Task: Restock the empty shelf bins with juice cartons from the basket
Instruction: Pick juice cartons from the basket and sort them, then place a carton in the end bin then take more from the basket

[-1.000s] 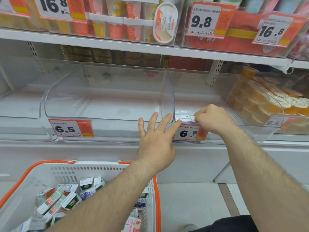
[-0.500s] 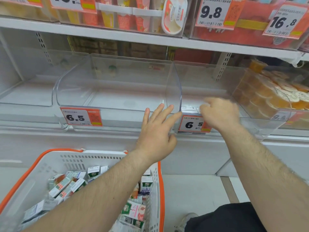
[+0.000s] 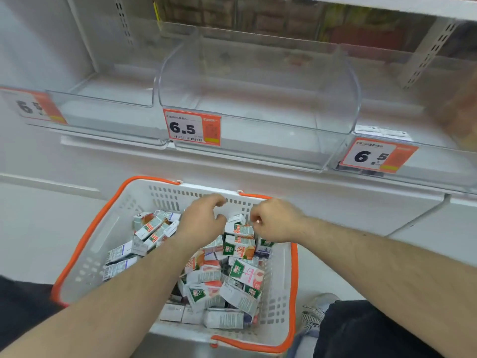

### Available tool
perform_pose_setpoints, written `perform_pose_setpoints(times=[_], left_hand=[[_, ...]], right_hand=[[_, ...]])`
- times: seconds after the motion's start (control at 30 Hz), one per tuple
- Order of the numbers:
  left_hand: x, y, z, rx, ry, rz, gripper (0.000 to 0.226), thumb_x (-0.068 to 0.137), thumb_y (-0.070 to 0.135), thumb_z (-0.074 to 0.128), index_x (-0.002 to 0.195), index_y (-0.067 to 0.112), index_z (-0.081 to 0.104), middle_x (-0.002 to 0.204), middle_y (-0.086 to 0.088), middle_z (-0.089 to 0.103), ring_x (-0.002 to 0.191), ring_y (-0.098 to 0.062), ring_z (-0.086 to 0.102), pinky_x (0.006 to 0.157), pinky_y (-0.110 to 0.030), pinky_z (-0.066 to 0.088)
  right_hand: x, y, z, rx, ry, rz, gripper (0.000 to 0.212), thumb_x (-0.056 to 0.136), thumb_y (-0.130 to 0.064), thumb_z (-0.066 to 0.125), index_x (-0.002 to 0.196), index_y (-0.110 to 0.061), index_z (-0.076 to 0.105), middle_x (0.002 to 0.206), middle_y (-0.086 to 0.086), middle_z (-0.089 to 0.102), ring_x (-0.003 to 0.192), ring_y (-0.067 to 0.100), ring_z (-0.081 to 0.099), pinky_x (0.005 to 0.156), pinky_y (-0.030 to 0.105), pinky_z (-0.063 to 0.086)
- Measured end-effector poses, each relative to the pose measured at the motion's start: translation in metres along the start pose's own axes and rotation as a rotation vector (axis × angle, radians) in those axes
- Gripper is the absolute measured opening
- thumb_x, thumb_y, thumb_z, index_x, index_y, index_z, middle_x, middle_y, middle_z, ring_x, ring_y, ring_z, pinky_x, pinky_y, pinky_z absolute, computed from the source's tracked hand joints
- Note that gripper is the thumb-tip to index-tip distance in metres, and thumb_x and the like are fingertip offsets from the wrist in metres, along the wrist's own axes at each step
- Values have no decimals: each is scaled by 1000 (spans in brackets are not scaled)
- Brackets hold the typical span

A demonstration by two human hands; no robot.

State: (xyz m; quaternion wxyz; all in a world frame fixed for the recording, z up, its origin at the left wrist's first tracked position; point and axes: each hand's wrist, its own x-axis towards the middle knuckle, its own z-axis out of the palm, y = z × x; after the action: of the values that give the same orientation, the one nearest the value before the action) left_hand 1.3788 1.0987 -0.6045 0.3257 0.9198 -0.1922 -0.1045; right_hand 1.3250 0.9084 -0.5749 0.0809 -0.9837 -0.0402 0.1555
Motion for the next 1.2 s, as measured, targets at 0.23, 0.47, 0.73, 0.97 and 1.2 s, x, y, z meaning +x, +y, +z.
perform_pose_setpoints(times=[0.23, 0.47, 0.73, 0.97, 1.2], left_hand=[[-7, -70, 18, 321, -354, -208, 43, 88, 34, 57, 130, 25, 54, 134, 0, 54, 116, -20, 54, 94, -35, 47], [-15, -87, 42, 603, -459, -114, 56, 85, 38, 60, 135, 20, 42, 130, -9, 47, 117, -27, 49, 90, -39, 49], [-10, -79, 42, 485, -492, -191, 47, 86, 15, 64, 126, 17, 41, 123, -16, 45, 105, -29, 52, 79, -32, 48], [9, -55, -14, -396, -449, -410, 35, 79, 1, 74, 94, 23, 51, 102, -9, 55, 70, -19, 48, 59, -24, 39], [18, -9, -84, -1040, -381, -485, 28, 89, -8, 51, 99, 18, 57, 78, -9, 59, 62, -20, 55, 52, -27, 49]], right_hand=[[44, -6, 83, 207, -372, 290, 13, 90, -16, 53, 78, -14, 57, 82, 3, 59, 76, 16, 57, 58, 25, 41], [34, -26, 140, 360, -447, 504, 32, 85, -28, 65, 106, -12, 48, 82, 0, 53, 79, 18, 58, 53, 26, 39], [19, -28, 142, 258, -450, 490, 74, 77, -45, 78, 131, -14, 38, 107, 2, 63, 97, 24, 63, 74, 34, 52], [12, -18, 99, 420, -511, 353, 29, 87, -40, 69, 93, -22, 48, 96, 0, 63, 76, 12, 61, 65, 27, 52], [1, -32, 10, 596, -148, 218, 43, 75, -28, 84, 108, -28, 56, 101, -11, 70, 87, 7, 67, 74, 23, 55]])
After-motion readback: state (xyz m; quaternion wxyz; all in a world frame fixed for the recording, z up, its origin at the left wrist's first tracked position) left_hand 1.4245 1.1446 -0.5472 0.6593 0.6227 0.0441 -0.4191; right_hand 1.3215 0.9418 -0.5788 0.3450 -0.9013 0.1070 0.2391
